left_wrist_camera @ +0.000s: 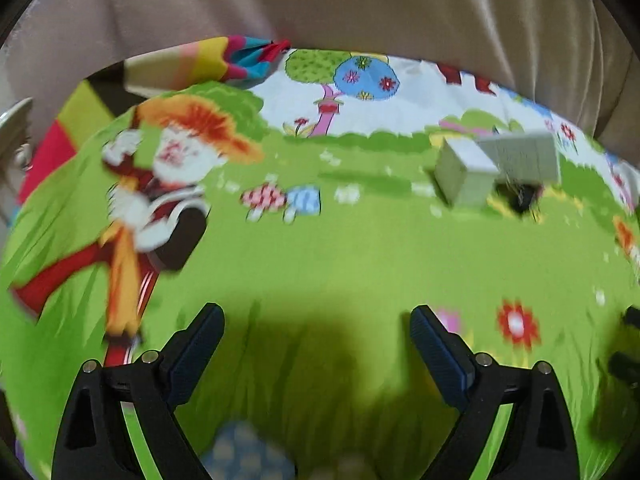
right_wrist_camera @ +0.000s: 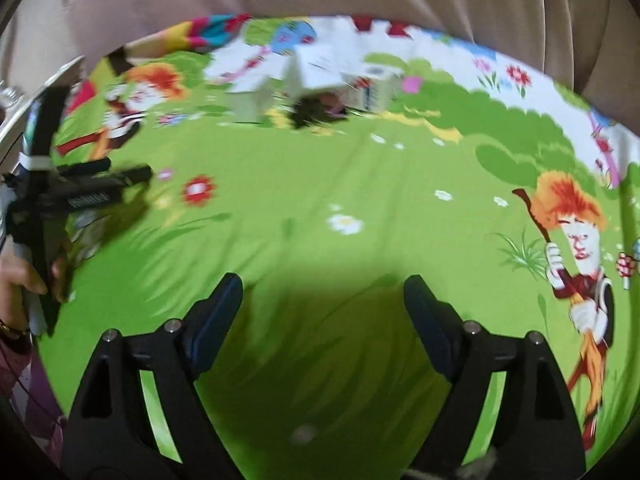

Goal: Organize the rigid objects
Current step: 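Move both open tools back over the mat, then grasp the pink binder clip with the right tool while the left grasps the white S box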

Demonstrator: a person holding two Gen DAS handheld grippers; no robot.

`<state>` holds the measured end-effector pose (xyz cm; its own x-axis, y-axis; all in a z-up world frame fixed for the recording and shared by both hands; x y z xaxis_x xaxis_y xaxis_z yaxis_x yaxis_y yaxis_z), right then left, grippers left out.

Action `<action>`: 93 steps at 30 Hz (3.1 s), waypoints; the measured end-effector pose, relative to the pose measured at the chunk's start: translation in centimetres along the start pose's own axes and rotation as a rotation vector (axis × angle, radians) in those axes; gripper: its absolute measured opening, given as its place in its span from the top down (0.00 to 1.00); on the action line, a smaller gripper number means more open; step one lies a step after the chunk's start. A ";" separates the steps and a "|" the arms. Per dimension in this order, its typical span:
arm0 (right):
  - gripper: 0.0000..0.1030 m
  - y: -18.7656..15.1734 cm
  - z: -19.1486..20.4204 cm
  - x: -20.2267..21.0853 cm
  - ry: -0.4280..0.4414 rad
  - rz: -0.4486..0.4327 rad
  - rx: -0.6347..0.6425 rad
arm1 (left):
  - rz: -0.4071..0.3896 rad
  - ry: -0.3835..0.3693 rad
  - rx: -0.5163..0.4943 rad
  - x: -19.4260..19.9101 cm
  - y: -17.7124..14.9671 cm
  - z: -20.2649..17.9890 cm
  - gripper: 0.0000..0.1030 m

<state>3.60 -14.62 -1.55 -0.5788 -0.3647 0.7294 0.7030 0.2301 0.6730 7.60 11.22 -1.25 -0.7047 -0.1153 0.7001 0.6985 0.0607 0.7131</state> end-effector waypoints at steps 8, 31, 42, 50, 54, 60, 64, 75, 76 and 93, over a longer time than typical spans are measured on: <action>0.08 5.5 1.0 -6.0 -0.002 0.003 0.098 | 0.024 -0.095 0.102 -1.9 0.7 1.4 0.00; 0.46 4.6 8.3 -3.3 0.423 -0.065 0.385 | -0.033 -0.129 0.284 -1.1 0.5 4.3 0.00; 0.46 10.2 -3.3 -8.2 0.043 -0.048 -0.119 | -0.035 -0.133 0.289 -1.1 0.5 4.3 0.00; 0.48 12.8 0.0 -11.6 0.037 -0.046 -0.054 | -0.038 -0.140 0.298 -1.0 0.6 4.4 0.00; 0.56 13.7 0.6 -13.1 -0.034 -0.035 0.049 | -0.040 -0.144 0.303 -0.9 0.6 4.5 0.00; 0.62 10.9 -0.8 -10.0 0.005 -0.026 0.068 | -0.044 -0.151 0.312 -0.8 0.6 4.7 0.00; 0.62 6.2 -3.5 -5.1 0.035 -0.033 0.022 | -0.042 -0.148 0.307 -0.9 0.6 4.7 0.00; 0.62 0.8 -4.5 -0.1 -0.075 -0.046 0.099 | 0.020 -0.063 0.179 -1.6 0.6 2.7 0.00; 0.62 0.8 -4.6 -0.1 -0.074 -0.045 0.095 | 0.026 -0.061 0.155 -1.6 0.5 2.3 0.00; 0.61 1.0 -4.7 -0.2 -0.067 -0.043 0.082 | 0.035 -0.275 -0.102 -3.4 4.2 -10.3 0.58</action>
<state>6.34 -18.62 -1.59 -0.6355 -0.3155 0.7047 0.6427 0.2894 0.7093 14.20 1.70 -0.98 -0.6774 0.1593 0.7182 0.7221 -0.0422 0.6905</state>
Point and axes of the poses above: each gripper's, at about its wrist camera, not at the fingertips, and x roughly against the way its jaws point, z to its left, y to its top, the point moved 4 cm from there along -x, roughly the way its jaws point, and after that the axes turned 6 degrees about -z, right-handed, at the moved point
